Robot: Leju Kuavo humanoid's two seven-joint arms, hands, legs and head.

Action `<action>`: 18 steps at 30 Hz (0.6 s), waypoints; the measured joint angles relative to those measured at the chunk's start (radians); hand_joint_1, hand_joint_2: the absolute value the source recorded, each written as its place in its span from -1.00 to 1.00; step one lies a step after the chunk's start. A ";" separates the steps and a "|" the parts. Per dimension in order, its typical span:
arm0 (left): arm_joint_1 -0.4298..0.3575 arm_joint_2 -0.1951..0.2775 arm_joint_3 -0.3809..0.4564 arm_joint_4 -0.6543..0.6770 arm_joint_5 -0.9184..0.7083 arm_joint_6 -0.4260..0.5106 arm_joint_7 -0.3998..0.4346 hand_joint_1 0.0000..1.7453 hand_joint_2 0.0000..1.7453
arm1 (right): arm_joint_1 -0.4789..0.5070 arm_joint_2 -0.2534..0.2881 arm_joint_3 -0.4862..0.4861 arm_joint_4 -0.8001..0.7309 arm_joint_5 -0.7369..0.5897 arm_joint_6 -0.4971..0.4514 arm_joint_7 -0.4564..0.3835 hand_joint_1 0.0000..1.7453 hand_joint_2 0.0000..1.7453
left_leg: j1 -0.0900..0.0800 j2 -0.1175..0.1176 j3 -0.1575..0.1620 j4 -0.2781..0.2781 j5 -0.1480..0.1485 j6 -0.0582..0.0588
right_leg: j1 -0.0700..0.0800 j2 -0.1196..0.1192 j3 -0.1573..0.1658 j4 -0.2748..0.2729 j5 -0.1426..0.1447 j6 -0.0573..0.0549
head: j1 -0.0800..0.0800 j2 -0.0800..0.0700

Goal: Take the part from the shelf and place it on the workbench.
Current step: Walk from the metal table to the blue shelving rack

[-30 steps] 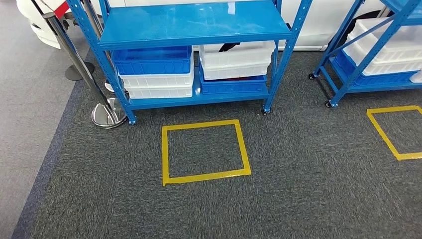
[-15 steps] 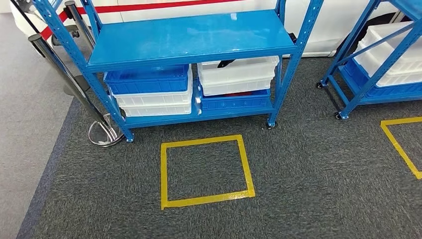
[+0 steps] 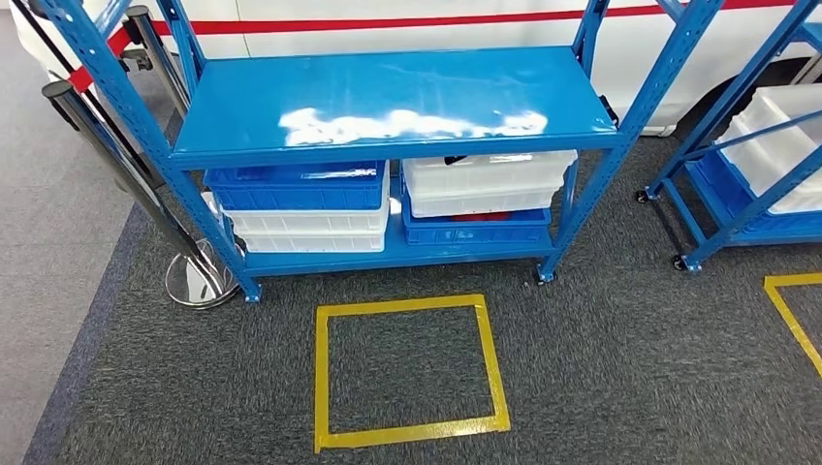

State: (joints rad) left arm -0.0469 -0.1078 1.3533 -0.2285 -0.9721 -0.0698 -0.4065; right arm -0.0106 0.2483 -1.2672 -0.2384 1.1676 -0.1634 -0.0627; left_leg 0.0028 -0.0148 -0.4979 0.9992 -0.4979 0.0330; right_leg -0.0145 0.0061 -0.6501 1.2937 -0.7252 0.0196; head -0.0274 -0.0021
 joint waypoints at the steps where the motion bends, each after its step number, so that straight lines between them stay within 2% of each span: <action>1: 0.001 -0.001 0.002 0.000 -0.001 0.000 0.001 -1.00 -1.00 | 0.002 0.000 -0.001 0.000 0.003 -0.003 0.002 -1.00 -1.00 | 0.000 -0.003 0.025 -0.001 -0.020 -0.001 | 0.001 0.000 -0.018 -0.036 -0.002 -0.002 | 0.000 0.000; 2: 0.002 -0.002 0.003 0.000 -0.002 0.000 0.001 -1.00 -1.00 | 0.005 0.000 -0.003 0.000 0.005 -0.006 0.005 -1.00 -1.00 | 0.000 -0.005 0.047 -0.002 -0.040 -0.003 | 0.002 0.000 -0.030 -0.086 0.045 -0.005 | 0.001 0.000; 4: 0.001 -0.005 0.006 0.000 -0.003 0.000 0.003 -1.00 -1.00 | 0.009 -0.001 -0.010 0.000 0.003 -0.011 0.014 -1.00 -1.00 | -0.005 -0.004 0.090 0.002 -0.082 -0.010 | 0.009 -0.008 -0.046 -0.178 0.216 -0.014 | 0.002 0.000; 5: 0.002 -0.006 0.007 0.000 -0.004 0.000 0.004 -1.00 -1.00 | 0.008 -0.001 -0.014 0.000 0.000 -0.012 0.018 -1.00 -1.00 | -0.008 -0.002 0.110 -0.001 -0.103 -0.015 | 0.013 -0.010 -0.045 -0.201 0.284 -0.018 | 0.002 0.000; 6: 0.001 -0.006 0.007 0.000 -0.004 0.000 0.004 -1.00 -1.00 | 0.004 -0.001 -0.017 0.000 -0.004 -0.012 0.020 -1.00 -1.00 | -0.010 0.001 0.128 0.002 -0.112 -0.022 | 0.014 -0.009 -0.038 -0.209 0.311 -0.022 | 0.003 0.000; 7: -0.001 -0.006 0.007 0.000 -0.005 0.000 0.004 -1.00 -1.00 | -0.001 -0.001 -0.019 0.000 -0.006 -0.013 0.022 -1.00 -1.00 | -0.012 0.002 0.133 0.014 -0.108 -0.028 | 0.012 -0.004 -0.023 -0.210 0.310 -0.027 | 0.003 0.000; 8: -0.004 -0.006 0.008 0.000 -0.005 0.000 0.004 -1.00 -1.00 | -0.006 0.000 -0.021 0.000 -0.008 -0.015 0.023 -1.00 -1.00 | -0.011 0.004 0.124 0.048 -0.091 -0.033 | 0.010 0.002 -0.007 -0.216 0.301 -0.032 | 0.003 0.000; 9: -0.008 -0.006 0.008 0.000 -0.005 0.000 0.004 -1.00 -1.00 | -0.008 0.000 -0.022 0.000 -0.008 -0.018 0.022 -1.00 -1.00 | -0.010 0.006 0.096 0.107 -0.065 -0.038 | 0.007 0.005 0.009 -0.225 0.292 -0.038 | 0.002 0.000; 10: -0.013 -0.005 0.008 0.000 -0.006 0.000 0.004 -1.00 -1.00 | -0.009 0.001 -0.023 -0.001 -0.006 -0.020 0.021 -1.00 -1.00 | -0.009 0.006 0.054 0.173 -0.051 -0.043 | 0.005 0.006 0.026 -0.234 0.283 -0.044 | 0.001 0.000; 11: -0.016 -0.005 0.008 0.000 -0.007 0.000 0.004 -1.00 -1.00 | -0.010 0.001 -0.023 -0.001 -0.004 -0.022 0.020 -1.00 -1.00 | -0.006 0.007 0.008 0.236 -0.057 -0.047 | 0.003 0.007 0.044 -0.243 0.273 -0.047 | 0.000 0.000; 12: -0.017 -0.006 0.007 0.000 -0.007 0.000 0.004 -1.00 -1.00 | -0.009 0.001 -0.023 -0.002 -0.002 -0.023 0.020 -1.00 -1.00 | -0.004 0.007 -0.035 0.282 -0.087 -0.052 | 0.003 0.007 0.063 -0.251 0.262 -0.049 | 0.000 0.000; 13: -0.015 -0.006 0.007 0.000 -0.008 0.000 0.005 -1.00 -1.00 | -0.008 0.001 -0.023 -0.002 0.000 -0.023 0.020 -1.00 -1.00 | -0.001 0.008 -0.072 0.306 -0.136 -0.056 | 0.002 0.009 0.083 -0.256 0.250 -0.050 | 0.000 0.000; 14: -0.012 -0.006 0.008 0.000 -0.008 0.000 0.005 -1.00 -1.00 | -0.008 0.001 -0.024 -0.002 0.002 -0.023 0.020 -1.00 -1.00 | 0.001 0.008 -0.101 0.311 -0.185 -0.059 | 0.002 0.011 0.104 -0.260 0.237 -0.049 | 0.000 0.000; 15: -0.010 -0.006 0.008 0.000 -0.008 0.000 0.006 -1.00 -1.00 | -0.007 0.002 -0.024 -0.002 0.003 -0.023 0.019 -1.00 -1.00 | 0.003 0.008 -0.122 0.296 -0.219 -0.060 | 0.001 0.014 0.126 -0.262 0.223 -0.047 | 0.000 0.000; 16: -0.008 -0.006 0.008 0.000 -0.008 0.001 0.007 -1.00 -1.00 | -0.006 0.002 -0.025 -0.002 0.004 -0.023 0.019 -1.00 -1.00 | 0.004 0.008 -0.137 0.264 -0.222 -0.060 | 0.001 0.016 0.146 -0.263 0.208 -0.045 | 0.000 0.000; 17: -0.006 -0.006 0.008 0.000 -0.009 0.002 0.008 -1.00 -1.00 | -0.006 0.002 -0.026 -0.002 0.004 -0.023 0.019 -1.00 -1.00 | 0.004 0.008 -0.147 0.219 -0.183 -0.057 | 0.001 0.017 0.165 -0.263 0.192 -0.043 | 0.000 0.000; 18: -0.004 -0.006 0.008 0.000 -0.010 0.002 0.009 -1.00 -1.00 | -0.006 0.002 -0.027 -0.002 0.004 -0.023 0.018 -1.00 -1.00 | 0.002 0.008 -0.157 0.164 -0.104 -0.052 | 0.002 0.018 0.181 -0.261 0.178 -0.041 | 0.000 0.000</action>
State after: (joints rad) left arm -0.0511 -0.1135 1.3612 -0.2289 -0.9817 -0.0674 -0.3974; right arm -0.0167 0.2500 -1.2946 -0.2402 1.1719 -0.1861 -0.0444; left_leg 0.0052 -0.0069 -0.6548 1.1630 -0.6020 -0.0192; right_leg -0.0129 0.0238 -0.4687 1.0325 -0.5477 -0.0211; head -0.0273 -0.0023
